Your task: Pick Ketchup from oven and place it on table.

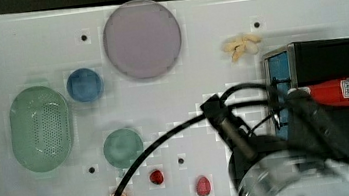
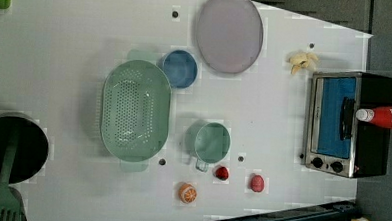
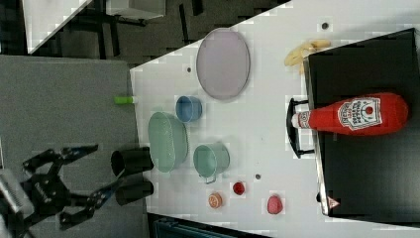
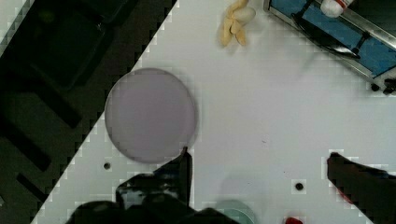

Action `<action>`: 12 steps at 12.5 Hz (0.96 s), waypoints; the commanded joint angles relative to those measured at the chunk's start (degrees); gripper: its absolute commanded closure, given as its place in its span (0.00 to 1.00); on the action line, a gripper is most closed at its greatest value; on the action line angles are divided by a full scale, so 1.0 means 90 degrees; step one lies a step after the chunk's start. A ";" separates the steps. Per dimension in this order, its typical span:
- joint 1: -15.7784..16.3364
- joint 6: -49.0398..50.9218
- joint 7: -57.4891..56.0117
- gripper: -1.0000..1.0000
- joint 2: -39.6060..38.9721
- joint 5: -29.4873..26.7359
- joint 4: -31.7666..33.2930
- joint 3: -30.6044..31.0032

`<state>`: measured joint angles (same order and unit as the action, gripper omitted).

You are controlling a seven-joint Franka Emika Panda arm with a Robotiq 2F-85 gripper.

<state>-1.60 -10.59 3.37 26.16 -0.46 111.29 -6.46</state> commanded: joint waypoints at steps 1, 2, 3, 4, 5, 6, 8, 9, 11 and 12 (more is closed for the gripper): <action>-0.0179 -0.0072 -0.0280 0.00 -0.0750 0.0020 0.0435 -0.0703; -0.0205 -0.0104 -0.0281 0.00 -0.0901 0.0020 0.0433 -0.0926; -0.0233 -0.0117 -0.0281 0.00 -0.1066 0.0020 0.0422 -0.1149; -0.0246 -0.0161 -0.0291 0.00 -0.1237 0.0020 0.0408 -0.1368; -0.0252 -0.0282 -0.0330 0.00 -0.1418 0.0020 0.0391 -0.1580; -0.0258 -0.0494 -0.0369 0.00 -0.1617 0.0020 0.0356 -0.1784; -0.0280 -0.1019 -0.0391 0.00 -0.2066 0.0021 0.0220 -0.2167; -0.0288 -0.1199 -0.0391 0.00 -0.2298 0.0021 0.0146 -0.2330; -0.0308 -0.1396 -0.0391 0.00 -0.2791 0.0021 -0.0043 -0.2601; -0.0319 -0.1505 -0.0391 0.00 -0.3052 0.0020 -0.0175 -0.2721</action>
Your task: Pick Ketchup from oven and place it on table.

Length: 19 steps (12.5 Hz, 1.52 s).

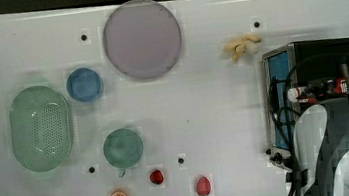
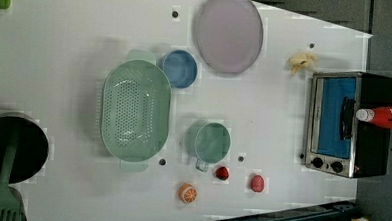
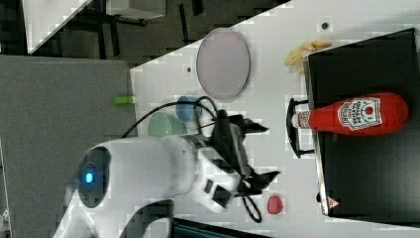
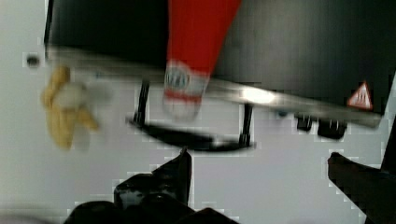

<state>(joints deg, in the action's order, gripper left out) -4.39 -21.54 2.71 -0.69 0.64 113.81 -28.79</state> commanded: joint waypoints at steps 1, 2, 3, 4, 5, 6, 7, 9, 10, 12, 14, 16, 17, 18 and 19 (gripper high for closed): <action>-0.0019 -0.0410 -0.0318 0.00 -0.0343 -0.0105 -0.0610 -0.0364; -0.0034 -0.0548 -0.0318 0.00 -0.0627 -0.0107 -0.0774 -0.0478; -0.0062 -0.0703 -0.0318 0.00 -0.0909 -0.0115 -0.0940 -0.0584; -0.0101 -0.0804 -0.0318 0.00 -0.1178 -0.0140 -0.1099 -0.0661; -0.0148 -0.0865 -0.0314 0.00 -0.1429 -0.0194 -0.1239 -0.0714; -0.0212 -0.0883 -0.0294 0.00 -0.1654 -0.0312 -0.1359 -0.0747; -0.0281 -0.0883 -0.0272 0.00 -0.1853 -0.0545 -0.1434 -0.0767; -0.0407 -0.0998 -0.0272 0.00 -0.2184 -0.1034 -0.1511 -0.0768; -0.0440 -0.1171 -0.0272 0.00 -0.2320 -0.1147 -0.1513 -0.0771; -0.0455 -0.1382 -0.0268 0.00 -0.2534 -0.1203 -0.1509 -0.0768; -0.0469 -0.1381 -0.0263 0.00 -0.2670 -0.1359 -0.1505 -0.0770; -0.0526 -0.1375 -0.0263 0.00 -0.2757 -0.1436 -0.1496 -0.0771; -0.0531 -0.1382 -0.0263 0.00 -0.2780 -0.1436 -0.1473 -0.0772; -0.0536 -0.1389 -0.0264 0.04 -0.2789 -0.1439 -0.1453 -0.0768; -0.0535 -0.1394 -0.0264 0.16 -0.2792 -0.1449 -0.1428 -0.0755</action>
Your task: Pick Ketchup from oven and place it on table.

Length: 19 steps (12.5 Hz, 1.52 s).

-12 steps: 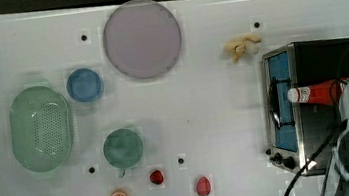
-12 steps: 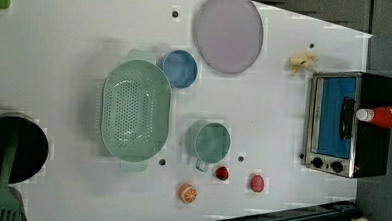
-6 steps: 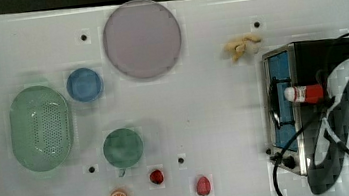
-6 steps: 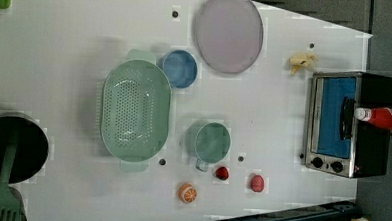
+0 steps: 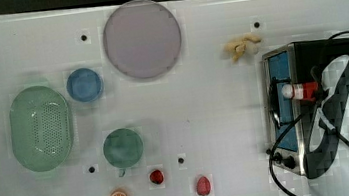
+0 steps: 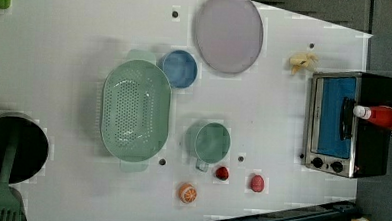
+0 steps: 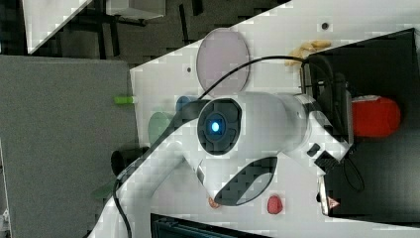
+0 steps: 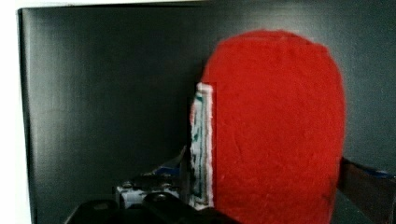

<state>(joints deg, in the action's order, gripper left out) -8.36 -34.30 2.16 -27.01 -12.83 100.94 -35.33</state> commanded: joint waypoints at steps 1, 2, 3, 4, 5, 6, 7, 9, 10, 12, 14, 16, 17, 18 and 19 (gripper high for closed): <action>-0.0095 0.0012 -0.0203 0.29 0.0128 0.0047 0.0002 -0.0037; -0.0085 0.0011 -0.0205 0.38 0.0148 0.0047 -0.0020 -0.0033; -0.0082 0.0011 -0.0205 0.38 0.0158 0.0049 -0.0048 -0.0040; -0.0078 0.0022 -0.0205 0.38 0.0188 0.0062 -0.0103 -0.0040; -0.0066 0.0027 -0.0212 0.38 0.0246 0.0089 -0.0201 -0.0041; -0.0033 0.0037 -0.0236 0.38 0.0325 0.0107 -0.0334 -0.0040; 0.0027 0.0089 -0.0337 0.38 0.0440 0.0140 -0.0482 -0.0032; 0.0254 0.0390 -0.0717 0.38 0.0689 0.0440 -0.0789 -0.0016; 0.0423 0.0686 -0.0862 0.38 0.0826 0.0544 -0.0922 0.0010; 0.0807 0.1418 -0.0889 0.38 0.1130 0.0580 -0.1118 0.0137; 0.1212 0.2105 -0.0889 0.38 0.1459 0.0591 -0.1195 0.0340; 0.1553 0.2602 -0.0887 0.38 0.1735 0.0593 -0.1187 0.0582; 0.1693 0.2784 -0.0873 0.38 0.1829 0.0593 -0.1179 0.0735; 0.1811 0.2937 -0.0844 0.38 0.1897 0.0593 -0.1147 0.0903; 0.1918 0.3063 -0.0842 0.38 0.1925 0.0594 -0.1118 0.1081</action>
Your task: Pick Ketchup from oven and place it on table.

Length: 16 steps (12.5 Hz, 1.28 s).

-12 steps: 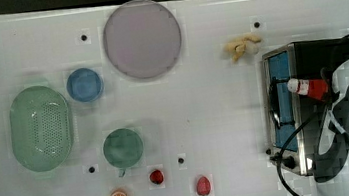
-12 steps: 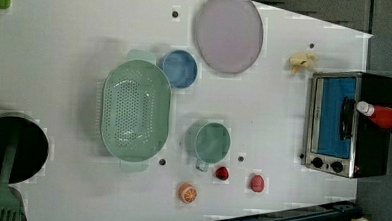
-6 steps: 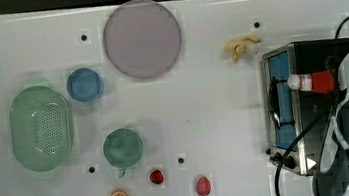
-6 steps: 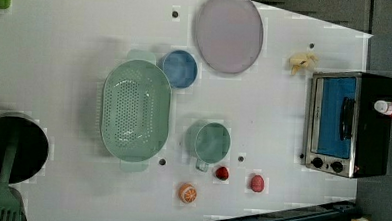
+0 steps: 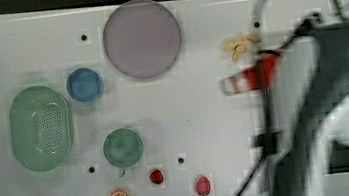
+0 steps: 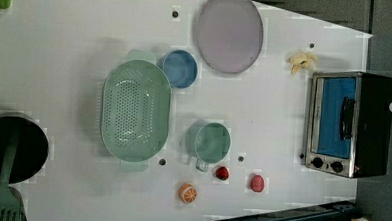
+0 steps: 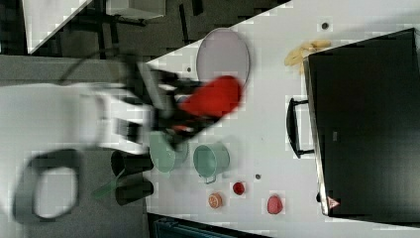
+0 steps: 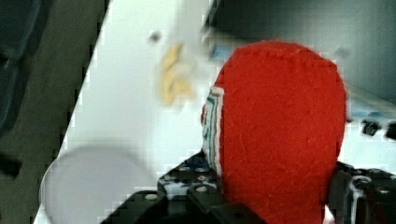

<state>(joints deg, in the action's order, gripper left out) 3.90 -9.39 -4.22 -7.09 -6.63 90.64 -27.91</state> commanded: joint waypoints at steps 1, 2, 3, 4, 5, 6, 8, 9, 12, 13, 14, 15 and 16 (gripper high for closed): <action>0.0655 0.0352 -0.0133 0.38 -0.0277 -0.0094 0.0078 0.0433; 0.0745 0.0348 -0.0132 0.38 -0.0279 -0.0094 0.0134 0.0604; 0.0829 0.0330 -0.0108 0.38 -0.0281 -0.0092 0.0195 0.0772; 0.0910 0.0314 -0.0011 0.38 -0.0283 -0.0089 0.0277 0.0925; 0.0982 0.0309 0.0181 0.38 -0.0282 -0.0057 0.0397 0.1061; 0.1049 0.0288 0.0466 0.38 -0.0283 0.0008 0.0559 0.1168; 0.1136 0.0075 0.1215 0.38 -0.0284 0.0193 0.1015 0.1299; 0.1154 -0.0129 0.1489 0.38 -0.0285 0.0251 0.1310 0.1311; 0.1144 -0.1138 0.1815 0.38 -0.0315 0.0275 0.2334 0.1280; 0.1135 -0.1508 0.1815 0.38 -0.0344 0.0274 0.2676 0.1276; 0.1131 -0.1806 0.1815 0.38 -0.0398 0.0274 0.3006 0.1276; 0.1131 -0.2062 0.1815 0.38 -0.0488 0.0274 0.3280 0.1283; 0.1132 -0.2373 0.1815 0.38 -0.0610 0.0274 0.3508 0.1287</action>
<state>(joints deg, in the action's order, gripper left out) 16.34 -30.35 9.40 -15.43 -4.36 122.76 -16.45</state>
